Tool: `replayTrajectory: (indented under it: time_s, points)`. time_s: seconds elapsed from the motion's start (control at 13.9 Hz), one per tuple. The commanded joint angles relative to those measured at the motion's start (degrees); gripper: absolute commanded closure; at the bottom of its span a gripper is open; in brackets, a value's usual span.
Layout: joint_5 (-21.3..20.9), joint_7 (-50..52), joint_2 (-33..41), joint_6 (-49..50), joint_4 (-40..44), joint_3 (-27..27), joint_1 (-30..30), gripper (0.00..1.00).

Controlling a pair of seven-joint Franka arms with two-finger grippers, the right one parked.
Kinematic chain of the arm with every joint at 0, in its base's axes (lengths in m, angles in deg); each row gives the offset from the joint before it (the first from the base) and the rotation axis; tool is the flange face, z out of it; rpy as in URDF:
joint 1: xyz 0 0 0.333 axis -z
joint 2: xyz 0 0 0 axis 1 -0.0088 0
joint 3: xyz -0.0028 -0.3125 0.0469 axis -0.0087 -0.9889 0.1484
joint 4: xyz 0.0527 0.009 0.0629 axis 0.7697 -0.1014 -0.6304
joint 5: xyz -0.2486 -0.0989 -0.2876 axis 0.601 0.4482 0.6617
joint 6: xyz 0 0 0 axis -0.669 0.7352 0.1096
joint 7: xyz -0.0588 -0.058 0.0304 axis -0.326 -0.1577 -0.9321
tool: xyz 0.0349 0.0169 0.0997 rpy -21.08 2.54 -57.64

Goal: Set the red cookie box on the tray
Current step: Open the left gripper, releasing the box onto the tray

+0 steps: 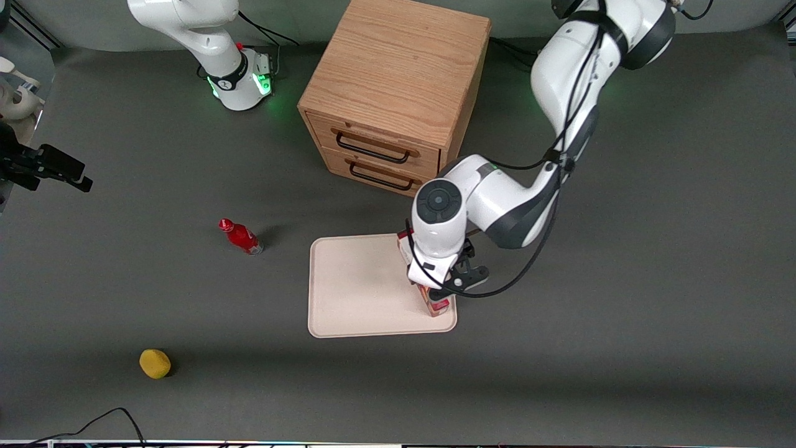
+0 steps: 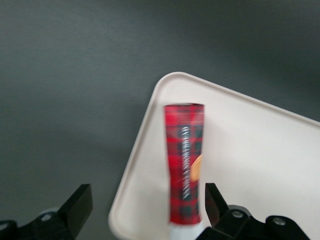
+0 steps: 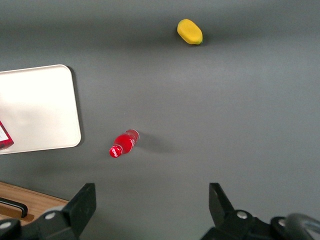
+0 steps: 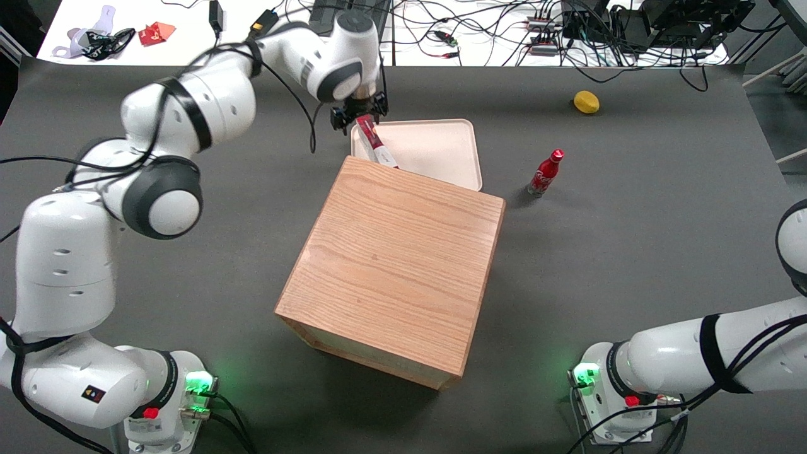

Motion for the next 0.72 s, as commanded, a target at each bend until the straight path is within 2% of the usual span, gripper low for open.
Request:
replayTrajectory:
  time_s: [0.0,0.22,0.29,0.43,0.65]
  points:
    - [6.6,-12.4,9.7,8.8,-3.7,-2.0,-6.0,0.00]
    - [10.0,-26.0,23.7,9.8,-19.0,-1.6,-12.8,0.00]
    - [11.8,-31.4,28.3,9.3,-24.1,0.1,-14.5,0.00]
    - [16.1,-42.0,36.4,9.6,-31.4,7.7,-14.1,0.00]
    - [16.5,-51.8,46.4,7.9,-42.0,15.8,-14.0,0.00]
